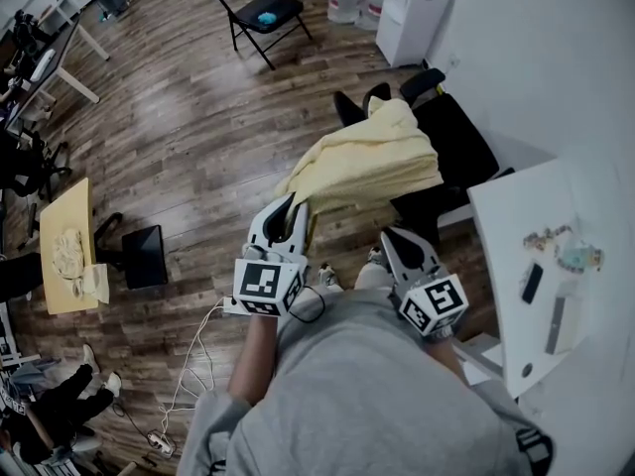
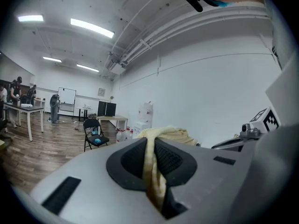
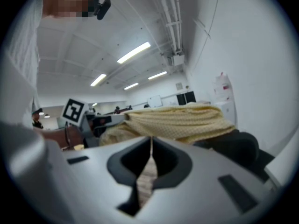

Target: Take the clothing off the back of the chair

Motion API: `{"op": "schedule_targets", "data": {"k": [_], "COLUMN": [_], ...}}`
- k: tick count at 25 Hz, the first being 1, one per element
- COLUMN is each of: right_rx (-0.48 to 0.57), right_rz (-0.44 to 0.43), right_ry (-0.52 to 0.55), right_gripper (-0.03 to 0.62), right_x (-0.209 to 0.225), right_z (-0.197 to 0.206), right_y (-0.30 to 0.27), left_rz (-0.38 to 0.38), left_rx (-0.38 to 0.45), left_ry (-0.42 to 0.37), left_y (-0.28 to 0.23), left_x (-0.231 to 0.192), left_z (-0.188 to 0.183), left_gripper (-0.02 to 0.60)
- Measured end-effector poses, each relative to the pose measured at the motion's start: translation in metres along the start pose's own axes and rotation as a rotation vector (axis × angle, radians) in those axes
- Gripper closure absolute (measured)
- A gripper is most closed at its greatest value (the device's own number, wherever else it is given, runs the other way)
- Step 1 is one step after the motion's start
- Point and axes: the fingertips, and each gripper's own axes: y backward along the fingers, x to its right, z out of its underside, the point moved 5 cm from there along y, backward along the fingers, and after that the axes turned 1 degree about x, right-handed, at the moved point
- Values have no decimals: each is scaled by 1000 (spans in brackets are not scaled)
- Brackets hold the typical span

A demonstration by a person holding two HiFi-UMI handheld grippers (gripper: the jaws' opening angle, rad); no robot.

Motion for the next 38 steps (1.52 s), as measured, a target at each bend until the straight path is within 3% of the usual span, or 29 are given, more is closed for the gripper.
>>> {"op": "schedule_targets", "data": {"k": [38], "right_rx": [-47], "right_rz": [-144], "right_ry": [24], "right_gripper": [559], "right_x": [-27], "right_z": [2], "right_y": [-35], "left_rz": [-163], "left_rx": [28], "left_ry": [25], "left_y": [43], "left_x": [-36], "left_z": [1], "left_gripper": [517]}}
